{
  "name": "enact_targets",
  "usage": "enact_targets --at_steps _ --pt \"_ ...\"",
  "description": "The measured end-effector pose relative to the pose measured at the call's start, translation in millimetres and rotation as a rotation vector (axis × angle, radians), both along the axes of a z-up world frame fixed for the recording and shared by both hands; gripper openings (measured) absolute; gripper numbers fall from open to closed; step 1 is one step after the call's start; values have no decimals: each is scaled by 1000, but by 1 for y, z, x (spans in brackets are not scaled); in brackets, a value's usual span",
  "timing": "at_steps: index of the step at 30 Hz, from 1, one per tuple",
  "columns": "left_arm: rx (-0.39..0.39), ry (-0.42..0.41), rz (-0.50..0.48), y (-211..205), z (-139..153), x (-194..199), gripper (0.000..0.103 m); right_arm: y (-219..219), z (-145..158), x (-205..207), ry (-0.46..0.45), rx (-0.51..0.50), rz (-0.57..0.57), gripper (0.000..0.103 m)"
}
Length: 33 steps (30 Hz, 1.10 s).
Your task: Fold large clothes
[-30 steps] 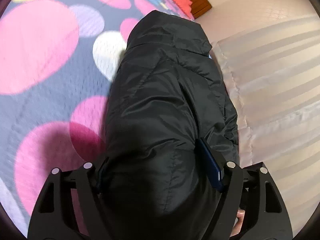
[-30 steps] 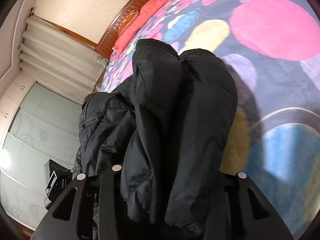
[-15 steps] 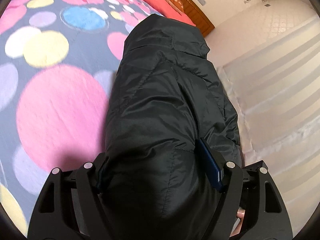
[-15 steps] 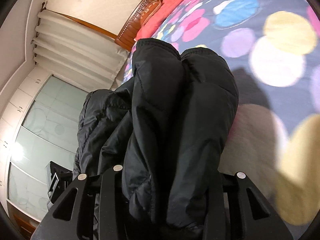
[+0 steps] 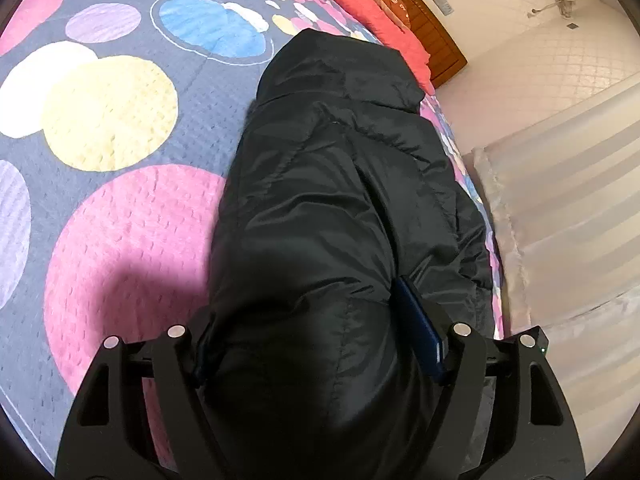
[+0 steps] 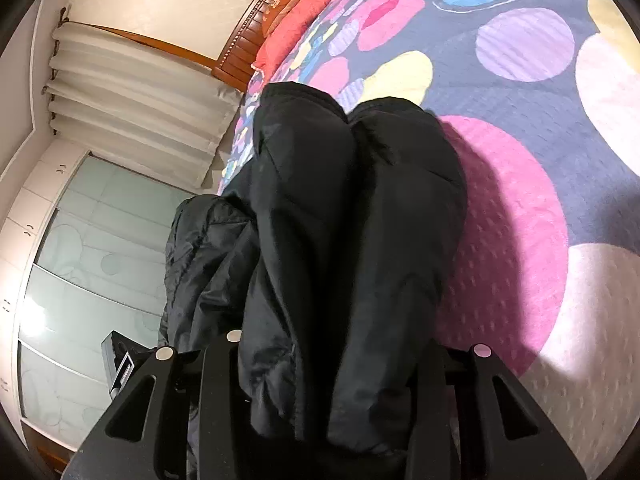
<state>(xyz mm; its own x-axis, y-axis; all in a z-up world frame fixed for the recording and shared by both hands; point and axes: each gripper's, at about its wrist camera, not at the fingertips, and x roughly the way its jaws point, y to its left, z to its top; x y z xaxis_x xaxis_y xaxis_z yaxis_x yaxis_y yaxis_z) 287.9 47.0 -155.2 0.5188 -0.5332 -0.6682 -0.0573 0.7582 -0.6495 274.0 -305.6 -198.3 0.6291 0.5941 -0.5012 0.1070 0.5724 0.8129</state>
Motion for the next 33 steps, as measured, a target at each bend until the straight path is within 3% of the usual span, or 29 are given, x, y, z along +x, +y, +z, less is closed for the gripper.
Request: enact_targets --at_steps 3,7,10,19,23,28,33 --pt "-4 1 -1 1 0 -2 77 -2 -3 1 6 -6 -7 39" --pt "-35 -2 -12 8 1 -9 78 1 7 -8 18 -73 -13 57" --pt "-52 -20 -13 19 5 -18 81 0 9 -20 16 -109 -17 65" --pt "-133 -56 -52 39 -8 -85 92 -7 5 -77 12 -85 5 70" --pt "-176 -34 -72 30 -18 -98 90 2 2 -93 -1 -96 28 70" --pt "-132 -48 -64 25 -3 -105 79 9 14 -104 -4 -104 40 46" --pt "-83 -57 -53 22 -7 -107 78 2 0 -108 11 -66 23 42"
